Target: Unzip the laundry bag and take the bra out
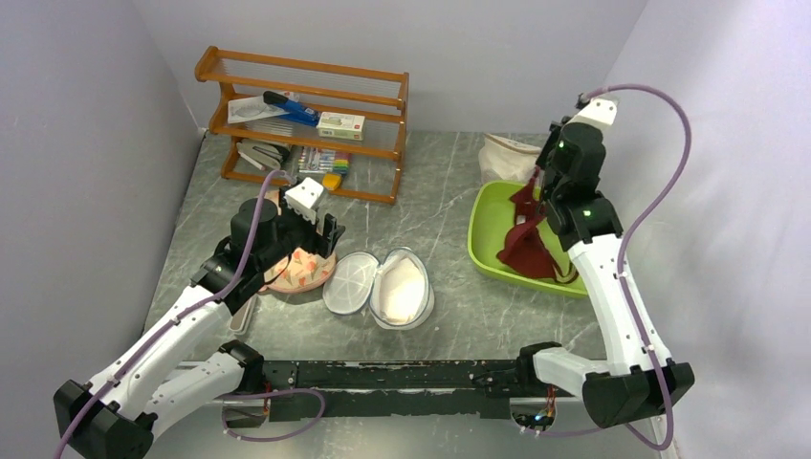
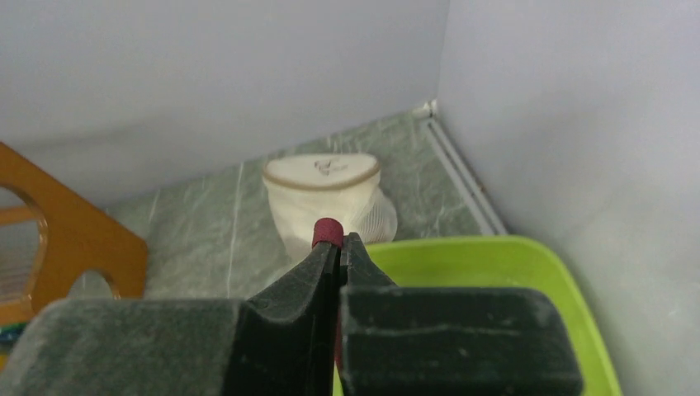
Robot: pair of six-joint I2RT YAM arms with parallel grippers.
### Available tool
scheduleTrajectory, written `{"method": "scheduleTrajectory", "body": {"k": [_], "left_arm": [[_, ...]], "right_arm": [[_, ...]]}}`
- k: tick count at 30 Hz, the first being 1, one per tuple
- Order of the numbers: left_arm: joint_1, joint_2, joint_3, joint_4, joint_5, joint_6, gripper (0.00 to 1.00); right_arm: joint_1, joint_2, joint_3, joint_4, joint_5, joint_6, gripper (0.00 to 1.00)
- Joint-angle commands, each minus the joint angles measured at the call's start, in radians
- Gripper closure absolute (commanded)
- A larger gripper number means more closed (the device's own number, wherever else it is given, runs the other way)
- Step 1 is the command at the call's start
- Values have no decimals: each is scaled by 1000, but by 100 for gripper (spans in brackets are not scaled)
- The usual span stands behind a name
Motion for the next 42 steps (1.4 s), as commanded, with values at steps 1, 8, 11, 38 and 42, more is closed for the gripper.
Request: {"method": "scheduleTrajectory", "body": {"k": [1, 8, 11, 38, 42], "left_arm": [[-6, -16, 15, 36, -16, 14, 16], [-6, -28, 6, 40, -30, 12, 15], [-8, -19, 9, 38, -27, 12, 16], [-13, 1, 12, 31, -12, 16, 16], [-14, 10, 14, 32, 18, 16, 15]], "right_arm": [[-6, -25, -114, 7, -79, 116, 100], [-6, -21, -305, 14, -89, 217, 100], [-8, -2, -363, -6, 49, 277, 100], [-270, -106, -471, -30, -184, 424, 38], [-267, -94, -446, 56, -626, 334, 34]]}}
